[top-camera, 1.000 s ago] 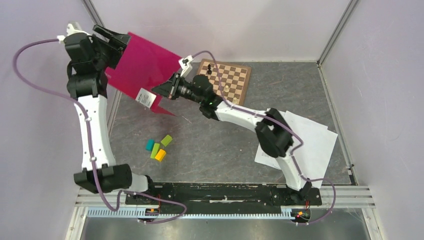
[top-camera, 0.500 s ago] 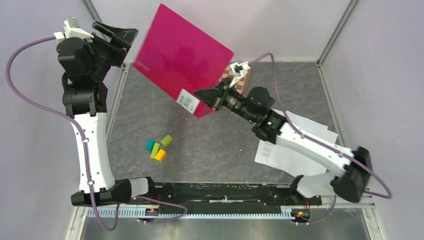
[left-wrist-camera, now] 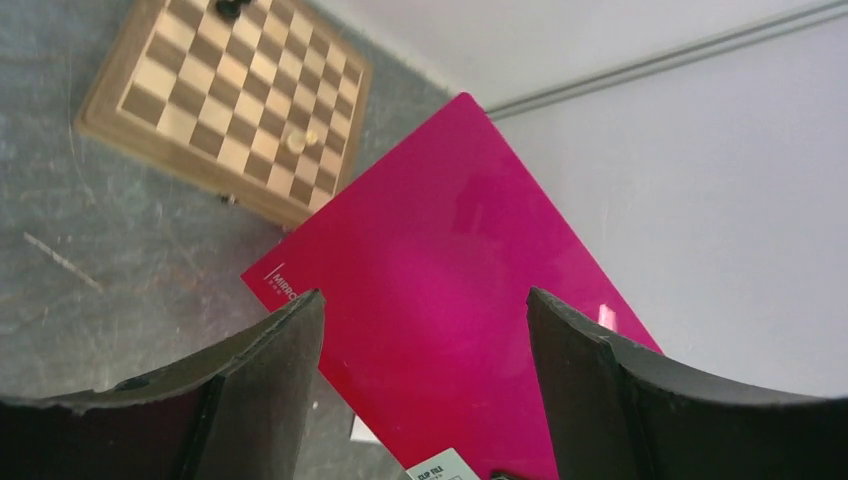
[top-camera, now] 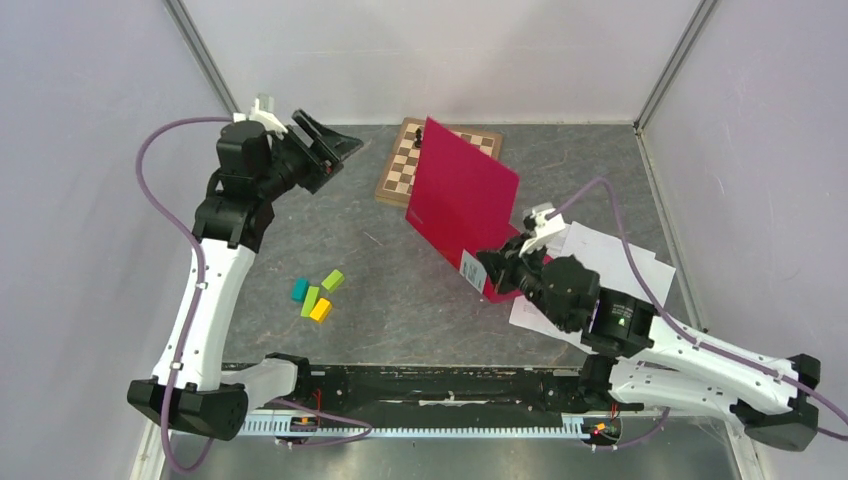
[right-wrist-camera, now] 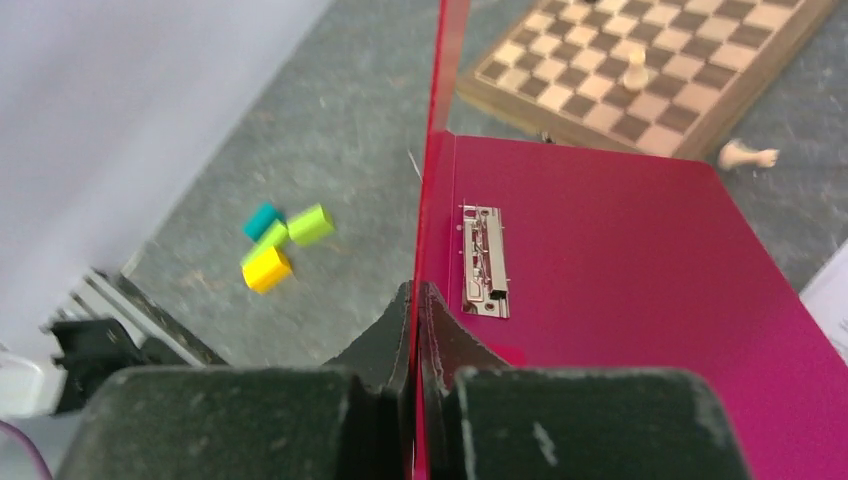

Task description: Put the files into the folder

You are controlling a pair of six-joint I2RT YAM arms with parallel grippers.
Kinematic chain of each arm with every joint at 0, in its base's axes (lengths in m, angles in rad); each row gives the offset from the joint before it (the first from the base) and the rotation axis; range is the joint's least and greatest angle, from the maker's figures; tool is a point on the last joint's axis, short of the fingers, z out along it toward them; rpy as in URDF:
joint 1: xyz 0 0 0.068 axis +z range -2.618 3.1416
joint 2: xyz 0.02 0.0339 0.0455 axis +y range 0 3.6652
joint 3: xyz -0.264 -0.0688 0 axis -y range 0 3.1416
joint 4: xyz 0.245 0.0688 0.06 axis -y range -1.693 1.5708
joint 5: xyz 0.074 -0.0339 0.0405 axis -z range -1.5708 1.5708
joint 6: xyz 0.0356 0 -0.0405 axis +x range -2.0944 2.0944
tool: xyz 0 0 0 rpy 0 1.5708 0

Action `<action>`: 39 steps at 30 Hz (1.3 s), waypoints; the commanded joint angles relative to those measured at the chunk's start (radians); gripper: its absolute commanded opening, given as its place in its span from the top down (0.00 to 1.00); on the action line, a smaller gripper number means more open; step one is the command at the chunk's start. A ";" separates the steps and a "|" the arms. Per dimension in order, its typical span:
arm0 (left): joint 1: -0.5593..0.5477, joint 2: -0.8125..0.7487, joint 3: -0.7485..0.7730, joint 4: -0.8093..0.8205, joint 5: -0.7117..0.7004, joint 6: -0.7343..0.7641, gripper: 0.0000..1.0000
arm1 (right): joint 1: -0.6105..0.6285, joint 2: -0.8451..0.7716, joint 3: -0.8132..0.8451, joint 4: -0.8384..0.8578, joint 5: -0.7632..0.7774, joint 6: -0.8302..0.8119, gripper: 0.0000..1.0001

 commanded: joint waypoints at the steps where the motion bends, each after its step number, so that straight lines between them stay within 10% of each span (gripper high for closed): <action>1: -0.023 -0.050 -0.072 0.009 0.049 0.027 0.19 | 0.163 0.024 0.027 -0.155 0.253 0.005 1.00; 10: -0.025 -0.078 -0.157 -0.011 0.050 0.036 0.19 | 0.538 0.344 0.169 -0.549 0.657 0.309 1.00; 22: -0.025 -0.110 -0.283 -0.113 -0.078 0.048 0.19 | 0.577 0.514 0.083 -0.172 0.490 0.073 1.00; 39: -0.077 -0.223 -0.477 -0.196 -0.171 0.024 0.21 | 0.608 0.757 0.191 -0.178 0.486 0.032 1.00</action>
